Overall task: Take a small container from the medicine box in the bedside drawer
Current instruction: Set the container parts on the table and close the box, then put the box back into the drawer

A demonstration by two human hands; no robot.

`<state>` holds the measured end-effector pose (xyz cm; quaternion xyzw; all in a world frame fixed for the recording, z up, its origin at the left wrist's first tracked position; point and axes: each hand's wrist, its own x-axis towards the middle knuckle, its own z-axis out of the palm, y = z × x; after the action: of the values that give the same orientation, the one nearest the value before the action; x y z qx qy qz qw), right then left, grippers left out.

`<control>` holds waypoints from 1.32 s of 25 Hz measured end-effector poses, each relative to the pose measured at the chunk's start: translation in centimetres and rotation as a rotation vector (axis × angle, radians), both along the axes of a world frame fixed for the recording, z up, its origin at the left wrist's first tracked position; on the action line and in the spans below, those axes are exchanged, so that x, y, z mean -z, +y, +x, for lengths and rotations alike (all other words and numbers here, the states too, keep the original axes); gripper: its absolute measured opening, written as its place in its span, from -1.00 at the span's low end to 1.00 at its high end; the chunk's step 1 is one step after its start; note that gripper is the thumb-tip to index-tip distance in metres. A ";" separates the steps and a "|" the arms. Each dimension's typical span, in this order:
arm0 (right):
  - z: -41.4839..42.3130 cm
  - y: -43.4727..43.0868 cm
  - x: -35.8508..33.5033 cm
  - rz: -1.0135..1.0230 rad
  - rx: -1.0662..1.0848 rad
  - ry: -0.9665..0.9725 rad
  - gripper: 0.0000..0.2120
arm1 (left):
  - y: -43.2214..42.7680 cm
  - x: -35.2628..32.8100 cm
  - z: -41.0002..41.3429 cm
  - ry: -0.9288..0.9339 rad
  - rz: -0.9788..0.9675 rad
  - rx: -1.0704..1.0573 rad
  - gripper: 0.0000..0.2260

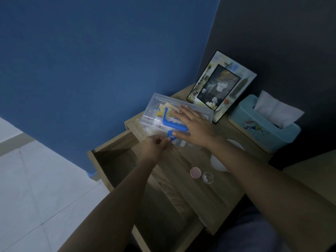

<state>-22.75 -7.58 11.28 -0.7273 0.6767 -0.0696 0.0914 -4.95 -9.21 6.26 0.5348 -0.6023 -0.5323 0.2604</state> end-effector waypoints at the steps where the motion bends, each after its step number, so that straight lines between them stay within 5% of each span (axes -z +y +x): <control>1: 0.0 0.0 0.0 0.001 0.002 0.001 -0.31 | 0.1 0.3 -0.1 -0.063 -0.043 0.000 -0.82; 5: -0.3 0.0 0.1 0.063 0.001 0.018 -0.30 | 0.3 0.6 0.2 -0.129 0.007 -0.058 -0.82; 8: -0.3 -0.3 -0.7 0.137 0.043 -0.109 -0.33 | -1.6 -1.4 1.9 -0.173 0.038 -0.476 -0.72; 10: -0.4 -0.3 -1.4 0.036 0.144 -0.175 -0.33 | -3.4 -3.5 2.6 -0.198 -0.043 -0.560 -0.64; 13: -0.5 0.2 -2.0 -0.141 0.569 -0.188 -0.28 | -5.5 -5.8 2.2 -0.289 -0.087 -0.250 -0.42; 16: -0.4 0.6 -1.4 0.083 0.844 -0.411 -0.15 | -6.2 -6.1 1.1 -0.346 -0.047 -0.052 -0.33; 23: -0.9 -0.1 -0.4 0.128 0.889 -0.605 -0.04 | -6.5 -4.9 0.3 -0.264 -0.048 -0.054 -0.47; 33: 3.1 2.8 -5.9 -0.087 0.815 -0.854 -0.24 | -7.2 -11.3 5.8 -0.222 -0.120 -0.087 -0.51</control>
<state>-19.62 -4.83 17.16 -0.3194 0.8012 -0.4135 0.2918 0.81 -16.42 17.57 0.5995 -0.6345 -0.4209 0.2466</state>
